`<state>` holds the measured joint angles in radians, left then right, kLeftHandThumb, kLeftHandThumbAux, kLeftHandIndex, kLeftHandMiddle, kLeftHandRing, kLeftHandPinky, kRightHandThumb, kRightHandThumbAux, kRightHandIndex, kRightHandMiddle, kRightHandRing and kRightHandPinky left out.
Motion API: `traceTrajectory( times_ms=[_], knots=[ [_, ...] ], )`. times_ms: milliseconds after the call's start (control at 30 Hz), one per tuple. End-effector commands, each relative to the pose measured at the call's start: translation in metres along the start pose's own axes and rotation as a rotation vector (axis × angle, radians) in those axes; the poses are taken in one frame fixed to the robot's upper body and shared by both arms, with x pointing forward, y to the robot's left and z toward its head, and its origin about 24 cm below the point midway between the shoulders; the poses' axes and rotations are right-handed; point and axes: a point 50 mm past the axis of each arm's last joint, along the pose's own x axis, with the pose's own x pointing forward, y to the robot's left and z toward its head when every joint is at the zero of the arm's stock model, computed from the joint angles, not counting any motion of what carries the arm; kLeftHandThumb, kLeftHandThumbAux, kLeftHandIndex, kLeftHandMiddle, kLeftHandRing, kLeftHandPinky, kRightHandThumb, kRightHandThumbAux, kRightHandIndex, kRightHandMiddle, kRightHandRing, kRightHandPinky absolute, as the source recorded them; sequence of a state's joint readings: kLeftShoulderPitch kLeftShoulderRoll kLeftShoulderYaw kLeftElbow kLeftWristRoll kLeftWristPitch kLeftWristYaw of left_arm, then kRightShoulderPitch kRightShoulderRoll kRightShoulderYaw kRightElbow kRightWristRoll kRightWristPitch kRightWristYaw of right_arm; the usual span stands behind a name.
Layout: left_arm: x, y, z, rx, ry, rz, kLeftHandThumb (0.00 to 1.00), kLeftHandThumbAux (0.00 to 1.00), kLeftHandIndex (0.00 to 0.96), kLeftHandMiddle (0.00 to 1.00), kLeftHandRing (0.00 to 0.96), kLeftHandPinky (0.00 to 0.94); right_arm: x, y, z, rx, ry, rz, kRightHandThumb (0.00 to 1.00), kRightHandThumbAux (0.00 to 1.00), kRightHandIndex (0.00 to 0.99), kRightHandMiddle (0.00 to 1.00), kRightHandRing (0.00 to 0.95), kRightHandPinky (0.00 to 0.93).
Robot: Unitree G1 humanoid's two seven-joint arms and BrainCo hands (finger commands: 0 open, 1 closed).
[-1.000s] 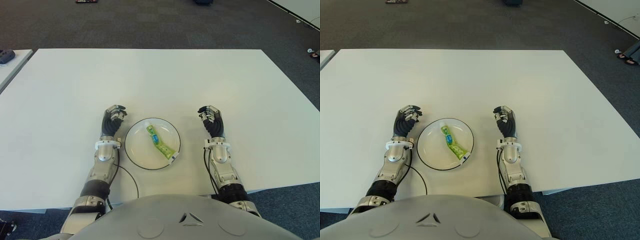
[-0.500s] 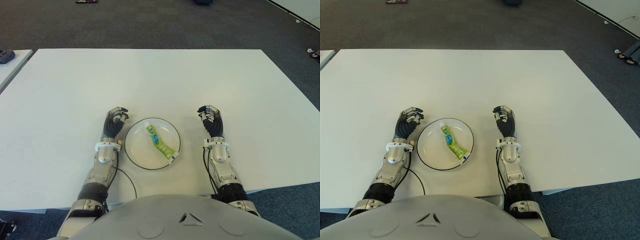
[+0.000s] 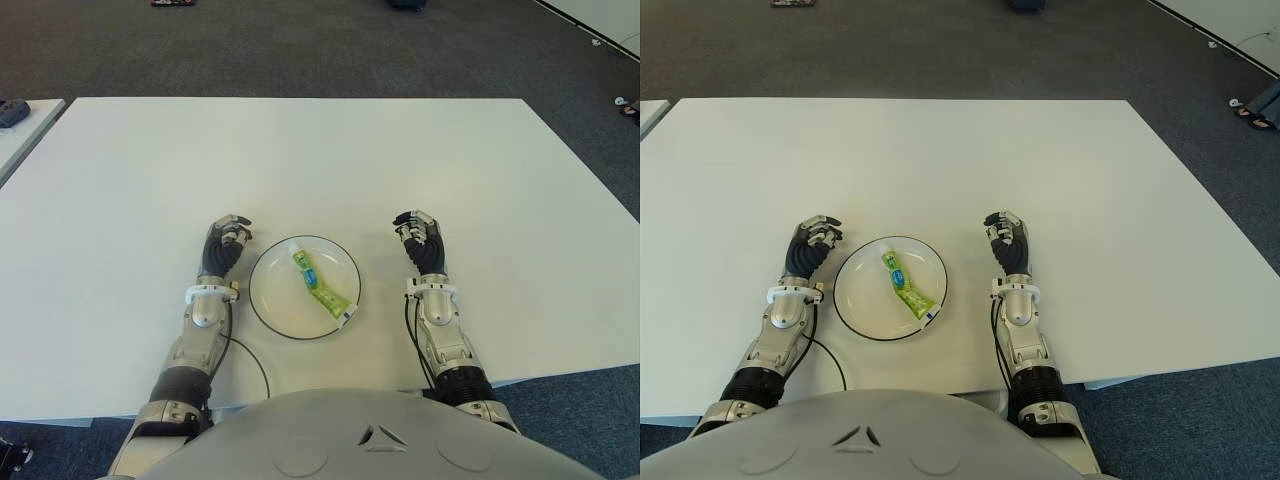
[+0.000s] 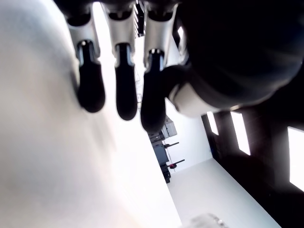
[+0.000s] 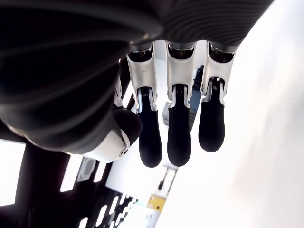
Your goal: Put the toothpaste on the table into the plate.
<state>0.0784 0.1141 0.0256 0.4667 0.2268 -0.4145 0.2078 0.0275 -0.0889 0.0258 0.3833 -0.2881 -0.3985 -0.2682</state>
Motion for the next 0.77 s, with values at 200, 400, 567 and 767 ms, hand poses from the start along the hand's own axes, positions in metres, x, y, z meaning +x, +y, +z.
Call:
traceTrajectory(
  times_ms=[200,400,567,767],
  knots=[
    [-0.009,0.004,-0.011,-0.031,0.1,0.051,0.707,0.718,0.434,0.597,0.587,0.55,0.002,0.004,-0.003,0.02,0.024,0.03,0.704,0.735,0.429,0.49,0.484,0.509],
    [-0.009,0.007,-0.011,-0.034,0.09,0.072,0.707,0.718,0.434,0.597,0.584,0.548,0.002,0.007,-0.004,0.052,0.04,0.033,0.706,0.735,0.429,0.486,0.46,0.471],
    [-0.01,0.013,-0.011,-0.019,0.086,0.096,0.706,0.718,0.435,0.6,0.586,0.552,0.003,0.01,-0.006,0.067,0.051,0.044,0.707,0.735,0.429,0.479,0.454,0.458],
    [-0.012,0.018,-0.012,0.001,0.092,0.115,0.706,0.718,0.434,0.604,0.593,0.563,0.003,0.013,-0.006,0.075,0.057,0.052,0.707,0.734,0.428,0.478,0.455,0.473]
  ],
)
